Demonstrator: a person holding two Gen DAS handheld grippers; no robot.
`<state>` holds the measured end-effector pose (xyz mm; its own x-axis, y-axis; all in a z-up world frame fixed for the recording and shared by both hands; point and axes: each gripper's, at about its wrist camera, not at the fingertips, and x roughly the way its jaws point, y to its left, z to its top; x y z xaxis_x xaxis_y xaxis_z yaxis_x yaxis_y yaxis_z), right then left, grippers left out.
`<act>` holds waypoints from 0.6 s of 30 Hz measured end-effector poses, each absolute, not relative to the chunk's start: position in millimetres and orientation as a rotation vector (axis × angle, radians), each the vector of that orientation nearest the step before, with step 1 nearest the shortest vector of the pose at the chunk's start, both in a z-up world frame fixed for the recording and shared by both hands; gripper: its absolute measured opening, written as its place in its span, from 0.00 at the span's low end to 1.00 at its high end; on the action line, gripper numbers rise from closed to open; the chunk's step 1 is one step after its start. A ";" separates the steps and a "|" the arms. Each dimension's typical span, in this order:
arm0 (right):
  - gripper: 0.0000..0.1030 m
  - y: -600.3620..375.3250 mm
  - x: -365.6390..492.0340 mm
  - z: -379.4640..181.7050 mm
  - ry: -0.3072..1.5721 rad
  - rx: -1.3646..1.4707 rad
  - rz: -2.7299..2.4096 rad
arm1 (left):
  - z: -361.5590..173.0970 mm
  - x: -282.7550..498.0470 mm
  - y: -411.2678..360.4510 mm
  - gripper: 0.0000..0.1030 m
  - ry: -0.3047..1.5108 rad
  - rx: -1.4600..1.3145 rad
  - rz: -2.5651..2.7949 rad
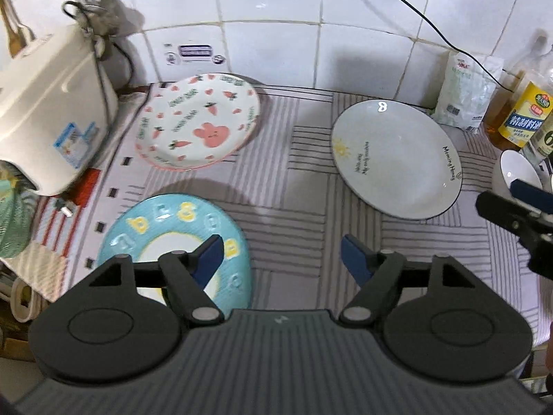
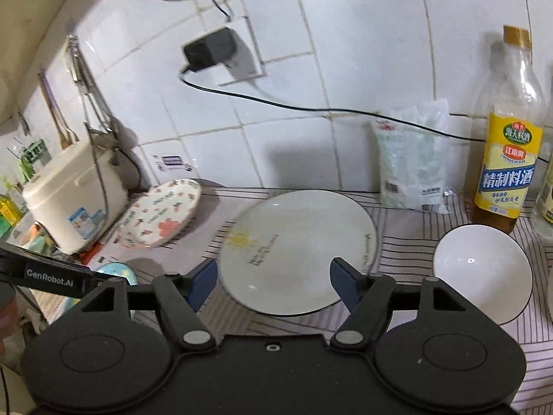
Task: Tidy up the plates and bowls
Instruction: 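Move both grippers to the blue egg plate rim and close them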
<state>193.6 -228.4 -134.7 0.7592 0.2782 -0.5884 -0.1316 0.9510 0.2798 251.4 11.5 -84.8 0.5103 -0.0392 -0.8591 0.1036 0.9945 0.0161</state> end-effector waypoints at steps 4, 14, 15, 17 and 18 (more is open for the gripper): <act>0.85 -210.6 177.0 -124.5 0.652 0.215 0.245 | -77.7 231.4 30.8 0.78 1.019 0.068 -0.068; 0.85 -159.1 142.5 -108.1 0.633 0.175 0.325 | -71.8 188.9 79.8 0.86 1.017 0.039 -0.011; 0.85 -154.1 140.5 -107.0 0.633 0.170 0.331 | -72.8 185.9 85.1 0.86 1.016 0.028 -0.005; 0.85 -143.4 135.6 -106.1 0.628 0.163 0.344 | -77.1 180.8 96.3 0.86 1.022 0.007 0.001; 0.85 -138.9 132.9 -105.8 0.623 0.161 0.352 | -80.1 179.0 101.0 0.86 1.029 0.001 0.005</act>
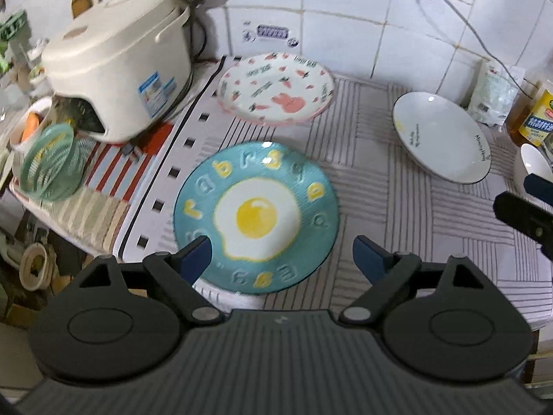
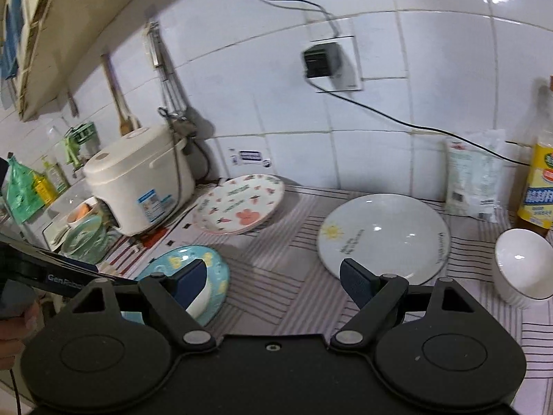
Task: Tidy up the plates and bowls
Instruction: 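Move both grippers to the blue egg plate rim and close them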
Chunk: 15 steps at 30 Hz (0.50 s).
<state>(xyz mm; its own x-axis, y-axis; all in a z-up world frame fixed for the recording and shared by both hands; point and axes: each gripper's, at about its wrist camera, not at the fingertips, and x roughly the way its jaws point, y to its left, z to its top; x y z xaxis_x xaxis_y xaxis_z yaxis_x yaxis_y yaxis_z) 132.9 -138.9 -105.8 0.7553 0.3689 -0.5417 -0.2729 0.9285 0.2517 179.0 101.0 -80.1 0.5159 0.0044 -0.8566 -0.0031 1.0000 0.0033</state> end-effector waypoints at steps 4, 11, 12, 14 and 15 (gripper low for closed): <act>0.85 -121.4 126.1 -108.2 0.615 0.153 0.376 | -91.8 170.6 115.3 0.86 1.039 -0.003 0.021; 0.85 -97.4 124.2 -126.1 0.633 0.191 0.405 | -109.9 164.6 135.6 0.86 1.053 -0.002 0.037; 0.85 -94.7 125.2 -130.3 0.637 0.205 0.412 | -112.6 165.1 139.1 0.86 1.051 -0.008 0.044; 0.85 -90.6 127.8 -138.3 0.651 0.237 0.428 | -119.8 167.7 147.0 0.86 1.049 -0.022 0.054; 0.85 -89.1 129.8 -142.3 0.660 0.255 0.437 | -124.5 169.4 151.1 0.86 1.049 -0.025 0.061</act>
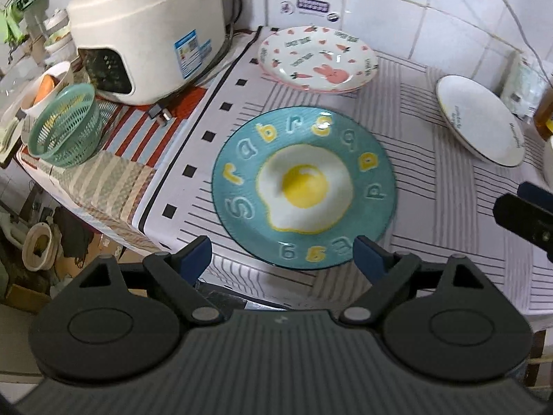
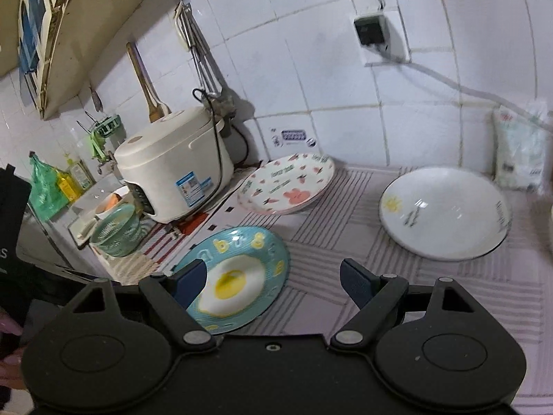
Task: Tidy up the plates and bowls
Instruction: 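Move both grippers to the blue egg plate rim and close them, then lift the blue egg plate with both grippers toward the white plate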
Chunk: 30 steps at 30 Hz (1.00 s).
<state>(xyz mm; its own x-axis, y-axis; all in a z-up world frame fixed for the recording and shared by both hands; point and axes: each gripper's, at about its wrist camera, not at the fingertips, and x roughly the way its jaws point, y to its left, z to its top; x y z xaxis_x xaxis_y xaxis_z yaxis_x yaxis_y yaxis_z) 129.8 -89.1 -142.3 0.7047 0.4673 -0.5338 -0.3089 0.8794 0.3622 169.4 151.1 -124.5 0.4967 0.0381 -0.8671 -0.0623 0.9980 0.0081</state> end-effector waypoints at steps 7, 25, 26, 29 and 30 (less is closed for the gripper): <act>0.83 -80.8 154.8 -186.7 0.728 0.388 0.437 | -159.5 185.3 170.1 0.83 1.062 -0.023 0.102; 0.49 -49.6 208.2 -251.8 0.875 0.459 0.457 | -204.8 236.9 198.9 0.55 1.151 -0.014 0.031; 0.43 -49.3 210.2 -253.2 0.878 0.463 0.458 | -204.3 238.3 199.5 0.52 1.153 -0.016 0.020; 0.26 -46.8 215.5 -255.7 0.891 0.458 0.463 | -203.6 241.6 199.0 0.42 1.169 -0.002 0.007; 0.23 -46.2 216.3 -256.4 0.892 0.454 0.457 | -203.9 242.4 199.6 0.40 1.175 -0.005 0.007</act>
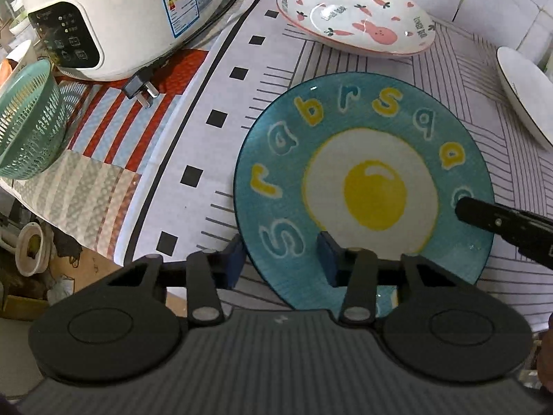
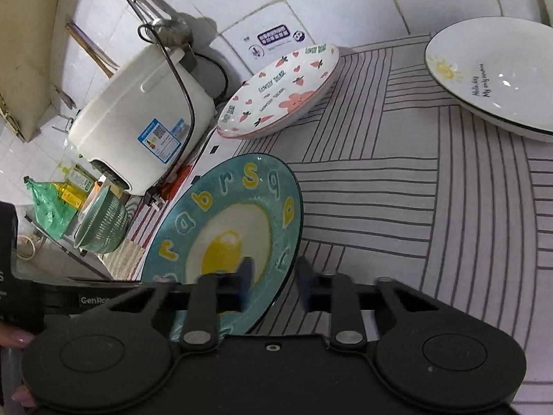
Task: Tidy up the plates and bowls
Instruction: 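Lift the blue egg plate with both grippers toward the white plate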
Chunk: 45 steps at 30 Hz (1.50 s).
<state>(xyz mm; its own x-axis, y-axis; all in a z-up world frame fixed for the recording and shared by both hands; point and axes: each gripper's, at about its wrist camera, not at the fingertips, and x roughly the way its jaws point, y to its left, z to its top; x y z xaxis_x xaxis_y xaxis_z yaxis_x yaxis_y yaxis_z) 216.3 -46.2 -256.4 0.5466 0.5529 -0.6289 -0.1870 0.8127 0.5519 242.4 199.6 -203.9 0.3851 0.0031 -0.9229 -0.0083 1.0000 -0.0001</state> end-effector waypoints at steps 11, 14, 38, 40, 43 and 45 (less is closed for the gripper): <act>0.14 -53.7 222.2 -270.1 0.935 0.561 0.465 | -206.1 247.8 206.2 0.40 1.178 -0.070 0.030; 0.14 -56.4 224.6 -272.7 0.944 0.595 0.470 | -206.0 252.2 207.5 0.40 1.202 -0.078 0.018; 0.17 -104.6 199.9 -215.0 0.921 0.532 0.546 | -147.1 222.9 153.8 0.40 1.189 -0.083 -0.053; 0.18 -117.3 194.9 -206.1 0.900 0.535 0.532 | -138.2 225.5 141.4 0.40 1.176 -0.076 -0.077; 0.18 -137.3 187.2 -190.2 0.872 0.516 0.507 | -124.7 231.5 120.9 0.40 1.150 -0.060 -0.115; 0.19 -151.1 183.8 -181.7 0.855 0.511 0.489 | -116.5 237.0 106.7 0.40 1.137 -0.054 -0.137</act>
